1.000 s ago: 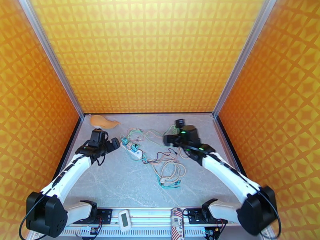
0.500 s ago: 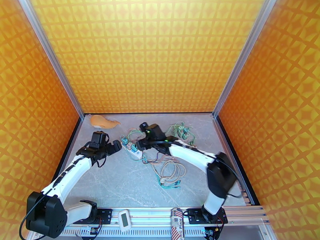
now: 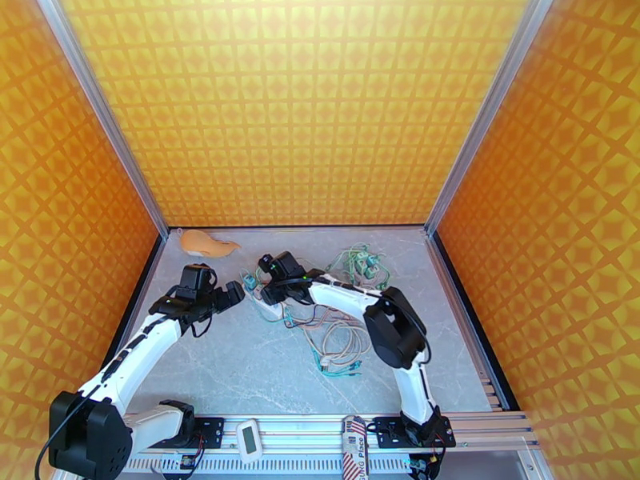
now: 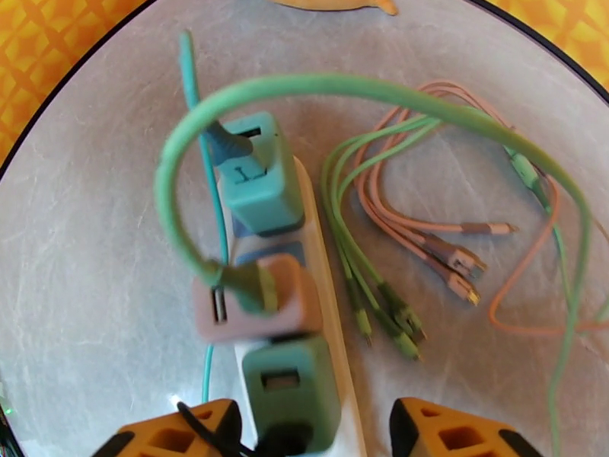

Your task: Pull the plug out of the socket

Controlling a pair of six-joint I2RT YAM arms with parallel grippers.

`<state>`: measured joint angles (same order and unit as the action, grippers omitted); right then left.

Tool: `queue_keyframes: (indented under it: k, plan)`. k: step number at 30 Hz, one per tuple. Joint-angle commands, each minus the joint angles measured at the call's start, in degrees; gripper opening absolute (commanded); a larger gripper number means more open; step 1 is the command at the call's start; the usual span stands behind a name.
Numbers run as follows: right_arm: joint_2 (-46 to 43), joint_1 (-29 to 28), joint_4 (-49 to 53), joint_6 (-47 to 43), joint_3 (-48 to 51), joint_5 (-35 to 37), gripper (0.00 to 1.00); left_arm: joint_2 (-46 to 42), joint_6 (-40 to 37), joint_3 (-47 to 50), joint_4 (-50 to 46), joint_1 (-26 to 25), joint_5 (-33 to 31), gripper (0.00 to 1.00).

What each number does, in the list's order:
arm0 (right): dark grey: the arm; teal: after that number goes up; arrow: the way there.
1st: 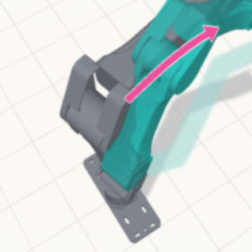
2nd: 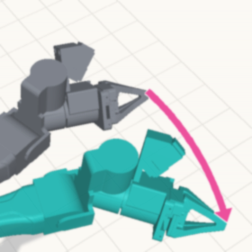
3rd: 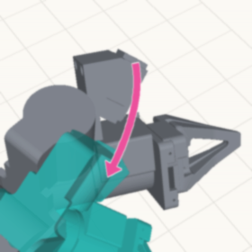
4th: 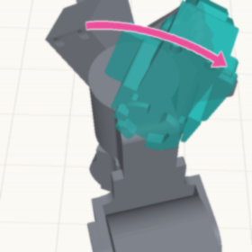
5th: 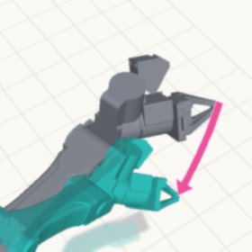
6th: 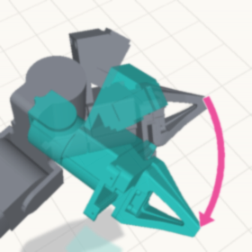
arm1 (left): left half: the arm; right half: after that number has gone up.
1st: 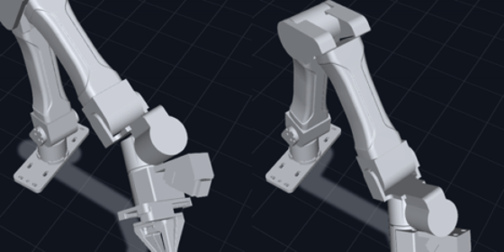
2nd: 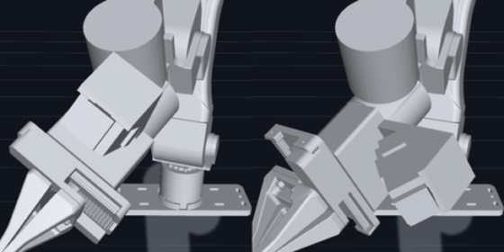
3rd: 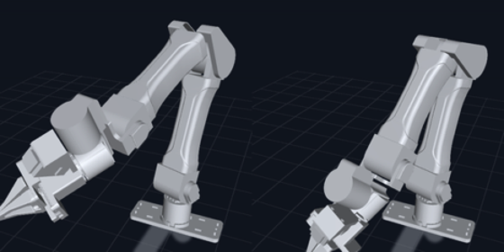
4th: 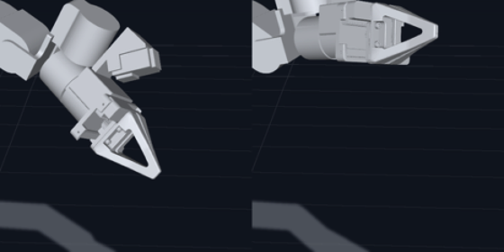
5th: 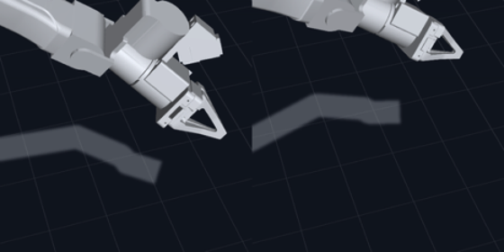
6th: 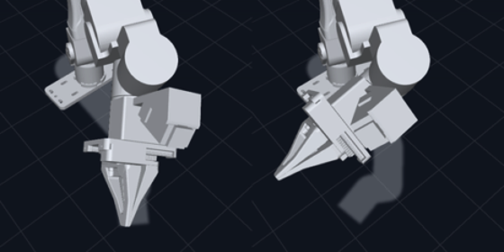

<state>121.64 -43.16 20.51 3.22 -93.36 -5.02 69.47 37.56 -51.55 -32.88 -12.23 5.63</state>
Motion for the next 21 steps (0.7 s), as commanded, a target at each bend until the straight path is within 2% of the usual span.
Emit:
queue_keyframes:
  k: [1,6,14,21]
  plan:
    - [2.2,-0.7,2.2,-1.6,-3.7,0.0,0.60,0.2,0.8,0.1,-1.5,0.4,1.7,1.00]
    - [-1.9,-0.7,-0.2,0.1,-0.7,0.8,0.68,0.0,0.7,-0.1,-1.7,0.8,2.1,1.00]
    - [-11.6,-0.9,-3.9,1.1,6.0,0.2,0.72,-0.7,0.7,0.0,-1.5,1.9,2.1,1.00]
    - [-6.1,-1.8,-0.1,-0.6,2.2,-1.5,0.75,0.2,0.8,-0.2,-0.7,2.3,3.2,1.00]
